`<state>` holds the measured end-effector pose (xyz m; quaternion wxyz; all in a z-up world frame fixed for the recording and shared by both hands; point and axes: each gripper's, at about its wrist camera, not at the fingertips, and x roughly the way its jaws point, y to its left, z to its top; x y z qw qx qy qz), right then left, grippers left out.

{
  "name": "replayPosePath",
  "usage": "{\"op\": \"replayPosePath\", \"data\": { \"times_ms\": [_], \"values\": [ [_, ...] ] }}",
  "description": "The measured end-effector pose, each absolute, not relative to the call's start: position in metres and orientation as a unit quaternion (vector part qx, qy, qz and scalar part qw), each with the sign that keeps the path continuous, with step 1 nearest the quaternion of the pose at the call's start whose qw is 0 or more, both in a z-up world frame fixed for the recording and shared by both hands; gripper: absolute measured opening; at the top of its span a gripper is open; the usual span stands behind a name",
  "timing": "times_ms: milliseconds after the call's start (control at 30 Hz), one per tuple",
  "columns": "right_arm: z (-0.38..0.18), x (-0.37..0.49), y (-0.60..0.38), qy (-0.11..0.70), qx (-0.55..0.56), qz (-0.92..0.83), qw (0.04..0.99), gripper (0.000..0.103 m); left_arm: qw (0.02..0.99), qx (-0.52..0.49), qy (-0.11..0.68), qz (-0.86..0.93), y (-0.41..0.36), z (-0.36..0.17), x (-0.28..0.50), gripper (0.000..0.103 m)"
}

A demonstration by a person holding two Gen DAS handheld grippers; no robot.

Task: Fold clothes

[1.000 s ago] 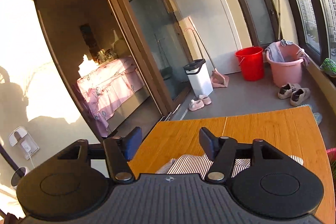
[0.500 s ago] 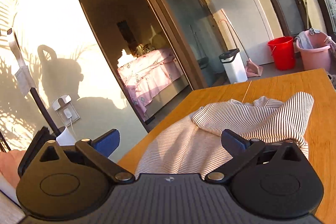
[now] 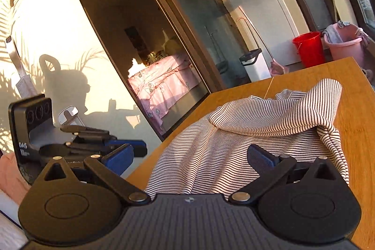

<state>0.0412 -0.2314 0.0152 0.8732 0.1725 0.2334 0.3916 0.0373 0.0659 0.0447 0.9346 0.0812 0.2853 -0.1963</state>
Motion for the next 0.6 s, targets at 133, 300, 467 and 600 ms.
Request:
{"op": "replayPosePath", "data": {
  "times_ms": [133, 300, 467, 600],
  "values": [
    [0.02, 0.038, -0.214, 0.238, 0.155, 0.411, 0.866, 0.103, 0.949, 0.064, 0.254, -0.174, 0.085, 0.067, 0.036, 0.006],
    [0.019, 0.045, -0.209, 0.258, 0.148, 0.384, 0.874, 0.103, 0.902, 0.19, 0.299, -0.246, 0.048, 0.034, 0.0, 0.03],
    [0.018, 0.049, -0.218, 0.266, 0.161, 0.367, 0.877, 0.103, 0.85, 0.263, 0.344, -0.301, 0.021, -0.01, -0.024, 0.054],
    [0.016, 0.049, -0.213, 0.271, 0.161, 0.367, 0.875, 0.103, 0.849, 0.272, 0.35, -0.288, 0.017, -0.028, -0.019, 0.059]
  ]
}}
